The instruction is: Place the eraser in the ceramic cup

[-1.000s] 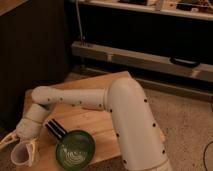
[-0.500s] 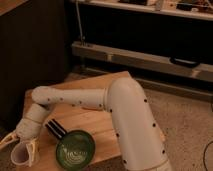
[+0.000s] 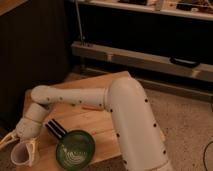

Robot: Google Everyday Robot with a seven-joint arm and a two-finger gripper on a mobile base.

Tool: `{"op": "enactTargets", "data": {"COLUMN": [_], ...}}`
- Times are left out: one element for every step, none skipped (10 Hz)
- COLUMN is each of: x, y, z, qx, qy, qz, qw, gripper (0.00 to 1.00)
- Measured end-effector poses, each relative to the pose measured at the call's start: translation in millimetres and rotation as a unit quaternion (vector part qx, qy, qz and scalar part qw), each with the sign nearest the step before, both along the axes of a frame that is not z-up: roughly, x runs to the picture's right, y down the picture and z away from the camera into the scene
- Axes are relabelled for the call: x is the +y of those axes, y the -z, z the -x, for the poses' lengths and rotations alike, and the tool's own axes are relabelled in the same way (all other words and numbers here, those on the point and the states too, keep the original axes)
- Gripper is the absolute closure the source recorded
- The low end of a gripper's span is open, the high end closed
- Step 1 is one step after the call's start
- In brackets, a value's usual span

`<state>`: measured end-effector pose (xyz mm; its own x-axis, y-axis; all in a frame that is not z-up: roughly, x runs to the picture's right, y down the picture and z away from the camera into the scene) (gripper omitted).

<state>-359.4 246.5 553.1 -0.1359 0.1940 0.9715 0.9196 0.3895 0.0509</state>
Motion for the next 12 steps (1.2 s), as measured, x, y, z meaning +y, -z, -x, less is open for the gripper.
{"op": "enactTargets", "data": {"x": [-15.1, -26.9, -48.0, -74.9, -93.5, -114.6, -127.2, -141.2, -149.1, -150.4, -150.1, -149.8], "y": [11.6, 20.1, 34.9, 51.2, 60.2, 67.4, 70.9, 74.9, 77.3, 77.5, 76.9, 77.9], "z": [-4.4, -7.4, -11.3, -17.0, -22.4, -31.1, -37.9, -45.3, -49.1, -50.0, -50.2, -49.5], "qx": [0.01, 0.017, 0.028, 0.045, 0.063, 0.09, 0.107, 0.126, 0.136, 0.138, 0.138, 0.137], "qy": [0.004, 0.007, 0.011, 0.021, 0.029, 0.041, 0.047, 0.051, 0.052, 0.052, 0.052, 0.054], "qz": [-0.026, -0.041, -0.066, -0.107, -0.146, -0.201, -0.234, -0.267, -0.284, -0.286, -0.286, -0.29], "qw": [0.9996, 0.999, 0.9973, 0.993, 0.9869, 0.9745, 0.9652, 0.9541, 0.9478, 0.9469, 0.9468, 0.9455], "gripper": [0.2, 0.2, 0.2, 0.2, 0.2, 0.2, 0.2, 0.2, 0.2, 0.2, 0.2, 0.2]}}
